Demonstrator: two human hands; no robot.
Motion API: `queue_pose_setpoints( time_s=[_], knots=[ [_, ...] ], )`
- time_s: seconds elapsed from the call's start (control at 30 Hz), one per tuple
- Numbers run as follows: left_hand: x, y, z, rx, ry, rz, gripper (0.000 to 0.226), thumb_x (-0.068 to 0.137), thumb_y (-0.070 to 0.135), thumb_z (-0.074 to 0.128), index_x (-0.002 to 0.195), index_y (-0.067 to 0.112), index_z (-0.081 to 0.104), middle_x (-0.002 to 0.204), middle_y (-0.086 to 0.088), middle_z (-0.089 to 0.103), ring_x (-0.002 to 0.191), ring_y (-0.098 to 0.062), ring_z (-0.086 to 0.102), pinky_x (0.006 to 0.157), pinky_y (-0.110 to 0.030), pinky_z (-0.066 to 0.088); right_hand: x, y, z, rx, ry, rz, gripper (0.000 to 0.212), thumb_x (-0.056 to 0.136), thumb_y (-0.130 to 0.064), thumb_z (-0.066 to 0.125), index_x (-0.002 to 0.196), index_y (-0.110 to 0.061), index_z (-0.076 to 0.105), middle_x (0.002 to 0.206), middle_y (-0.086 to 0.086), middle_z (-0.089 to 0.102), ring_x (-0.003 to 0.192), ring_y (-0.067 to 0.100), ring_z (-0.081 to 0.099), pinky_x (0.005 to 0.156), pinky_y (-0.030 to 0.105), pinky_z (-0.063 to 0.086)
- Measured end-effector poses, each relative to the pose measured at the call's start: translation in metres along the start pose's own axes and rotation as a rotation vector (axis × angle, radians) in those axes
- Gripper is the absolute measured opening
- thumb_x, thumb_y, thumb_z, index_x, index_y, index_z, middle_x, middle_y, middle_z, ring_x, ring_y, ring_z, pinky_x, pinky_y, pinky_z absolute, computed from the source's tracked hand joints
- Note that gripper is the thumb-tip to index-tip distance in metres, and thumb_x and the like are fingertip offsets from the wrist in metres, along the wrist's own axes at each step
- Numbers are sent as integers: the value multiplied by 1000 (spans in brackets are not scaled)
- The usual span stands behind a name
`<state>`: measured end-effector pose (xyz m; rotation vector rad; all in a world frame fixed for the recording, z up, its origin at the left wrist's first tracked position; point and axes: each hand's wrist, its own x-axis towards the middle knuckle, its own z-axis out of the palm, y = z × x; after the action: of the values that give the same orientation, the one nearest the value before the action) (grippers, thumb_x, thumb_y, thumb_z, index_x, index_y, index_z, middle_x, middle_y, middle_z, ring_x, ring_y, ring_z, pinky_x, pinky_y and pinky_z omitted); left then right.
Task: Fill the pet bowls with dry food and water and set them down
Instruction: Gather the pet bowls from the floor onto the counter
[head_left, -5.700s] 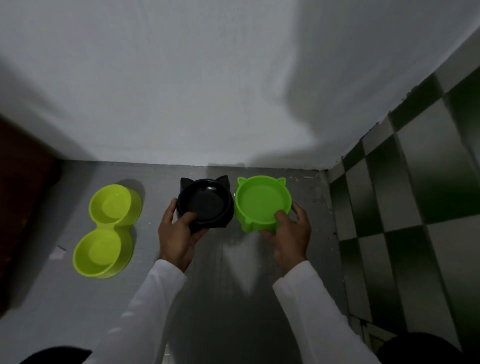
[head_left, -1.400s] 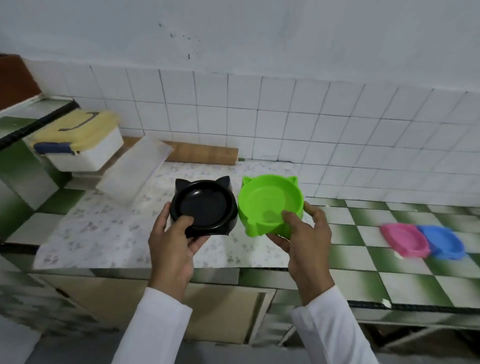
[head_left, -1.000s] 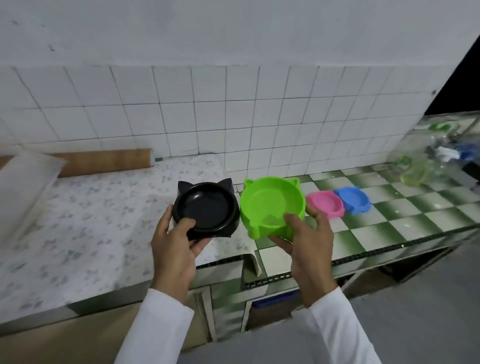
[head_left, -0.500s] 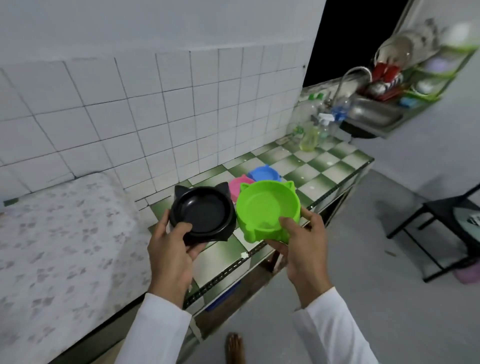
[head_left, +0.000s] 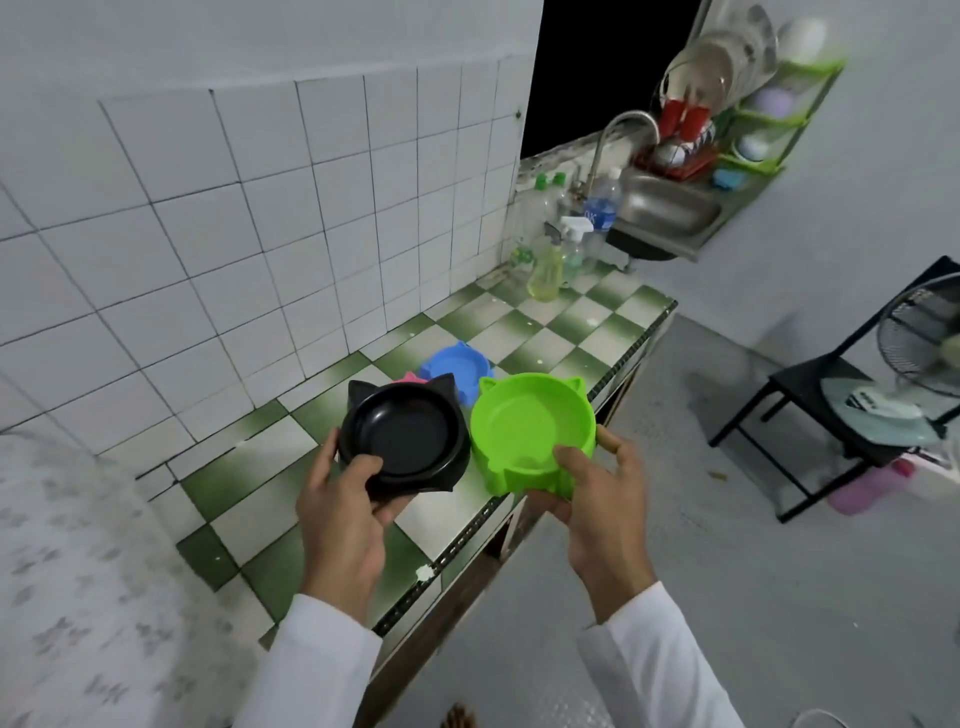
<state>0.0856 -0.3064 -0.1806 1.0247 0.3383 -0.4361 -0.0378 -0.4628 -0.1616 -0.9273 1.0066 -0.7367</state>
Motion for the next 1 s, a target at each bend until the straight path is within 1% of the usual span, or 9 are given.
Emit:
queue_pose_setpoints(
  time_s=[0.13, 0.33, 0.5, 0.6, 0.73, 0.8, 0.83, 0.93, 1.0],
  knots=[
    [25, -3, 21, 11, -8, -3, 66, 92, -8, 56, 146, 29, 53, 128, -15, 65, 102, -33, 70, 60, -38, 63, 29, -5, 12, -17, 11, 18, 38, 90, 2, 67, 120, -19, 55, 120, 16, 61, 101, 42, 68, 55, 41, 60],
    [67, -14, 43, 24, 13, -16, 68, 92, -6, 57, 149, 31, 51, 127, -14, 67, 106, -33, 70, 67, -39, 64, 72, -10, 32, -35, 3, 52, 41, 91, 4, 65, 125, -16, 52, 111, 9, 57, 95, 34, 66, 62, 48, 62],
    [96, -24, 60, 3, 24, -12, 69, 92, -7, 57, 149, 31, 51, 130, -13, 67, 108, -34, 70, 68, -40, 64, 109, -9, 43, -39, 12, 70, 43, 91, 3, 65, 123, -21, 52, 117, 6, 54, 102, 36, 63, 63, 51, 63],
    [109, -31, 68, -8, 35, -12, 70, 91, -8, 58, 148, 32, 52, 129, -14, 67, 106, -35, 71, 70, -42, 64, 128, -7, 47, -42, 3, 83, 41, 91, 4, 63, 119, -24, 51, 114, 7, 54, 103, 37, 62, 63, 50, 63],
    [123, -40, 72, -28, 50, -7, 70, 90, -8, 58, 147, 33, 53, 132, -16, 66, 108, -40, 71, 82, -58, 62, 149, -5, 52, -53, -17, 104, 43, 91, 4, 62, 123, -22, 50, 112, 7, 53, 104, 38, 62, 65, 54, 63],
    [130, -44, 75, -30, 63, 0, 71, 90, -8, 58, 148, 32, 52, 132, -16, 66, 110, -41, 70, 85, -63, 59, 160, -3, 53, -68, -29, 119, 44, 92, 4, 61, 126, -21, 50, 113, 6, 53, 104, 38, 61, 66, 54, 63],
    [133, -46, 77, -35, 72, 4, 71, 90, -9, 57, 148, 31, 52, 132, -16, 66, 111, -41, 69, 83, -62, 60, 165, -2, 54, -75, -34, 127, 44, 92, 3, 61, 126, -21, 49, 113, 7, 53, 104, 38, 61, 65, 54, 63],
    [141, -54, 83, -37, 110, 16, 70, 90, -9, 58, 147, 32, 54, 131, -11, 67, 112, -40, 69, 73, -49, 64, 185, -1, 56, -82, -60, 147, 41, 93, 4, 59, 125, -21, 50, 112, 9, 54, 103, 37, 61, 63, 51, 63],
    [146, -60, 86, -42, 133, 24, 69, 89, -8, 59, 145, 33, 55, 132, -9, 67, 113, -40, 69, 70, -45, 63, 198, 0, 57, -92, -78, 152, 41, 93, 4, 58, 125, -20, 51, 107, 6, 54, 101, 35, 62, 63, 50, 62]
  ],
)
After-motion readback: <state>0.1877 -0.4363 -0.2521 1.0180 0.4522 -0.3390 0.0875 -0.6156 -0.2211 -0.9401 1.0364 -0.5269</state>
